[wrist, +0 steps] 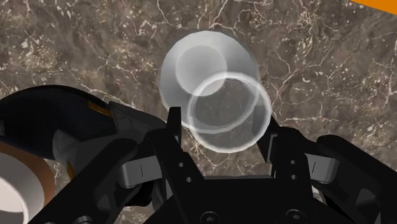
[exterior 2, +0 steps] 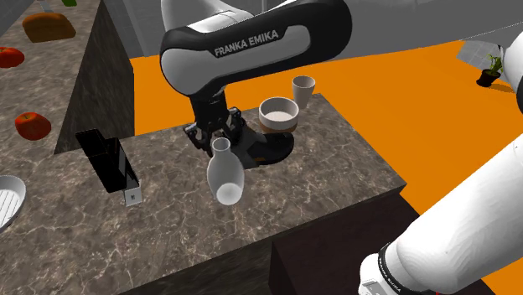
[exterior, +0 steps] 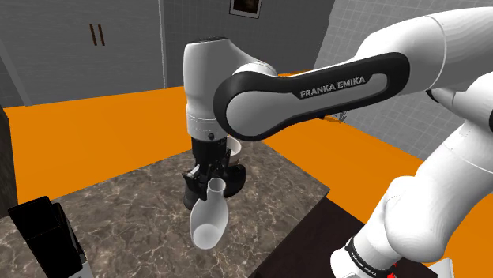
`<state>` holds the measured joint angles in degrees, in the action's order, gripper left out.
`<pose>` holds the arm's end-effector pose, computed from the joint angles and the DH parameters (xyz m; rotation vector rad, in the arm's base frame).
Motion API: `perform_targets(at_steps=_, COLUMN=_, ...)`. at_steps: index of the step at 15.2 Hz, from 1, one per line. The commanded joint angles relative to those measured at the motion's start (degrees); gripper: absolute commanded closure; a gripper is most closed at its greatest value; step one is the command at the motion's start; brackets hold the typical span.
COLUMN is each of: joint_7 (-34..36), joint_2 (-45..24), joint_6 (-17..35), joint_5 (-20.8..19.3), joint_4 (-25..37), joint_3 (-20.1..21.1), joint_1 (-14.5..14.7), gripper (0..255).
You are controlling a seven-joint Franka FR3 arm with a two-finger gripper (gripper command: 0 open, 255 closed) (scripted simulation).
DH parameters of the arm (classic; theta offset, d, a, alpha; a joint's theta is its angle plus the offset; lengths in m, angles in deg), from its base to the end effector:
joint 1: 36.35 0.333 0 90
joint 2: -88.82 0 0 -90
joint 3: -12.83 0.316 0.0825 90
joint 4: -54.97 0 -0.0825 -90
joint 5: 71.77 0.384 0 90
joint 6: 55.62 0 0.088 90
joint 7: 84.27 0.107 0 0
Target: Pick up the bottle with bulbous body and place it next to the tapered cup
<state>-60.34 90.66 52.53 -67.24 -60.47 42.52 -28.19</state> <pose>0.4179 0.3345 0.4563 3.1175 0.3342 -0.1801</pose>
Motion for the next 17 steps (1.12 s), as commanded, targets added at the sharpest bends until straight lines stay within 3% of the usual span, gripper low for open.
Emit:
perform_targets(at_steps=1, joint_7=0.0, joint_2=0.1, joint_6=-1.5, joint_5=0.0, joint_4=1.4, joint_3=-0.1, joint_1=-0.1, gripper=255)
perform_targets(at_steps=17, joint_7=0.2, joint_2=1.4, joint_6=-13.7, joint_5=0.4, joint_4=12.5, joint_3=-0.5, joint_1=-0.3, gripper=255)
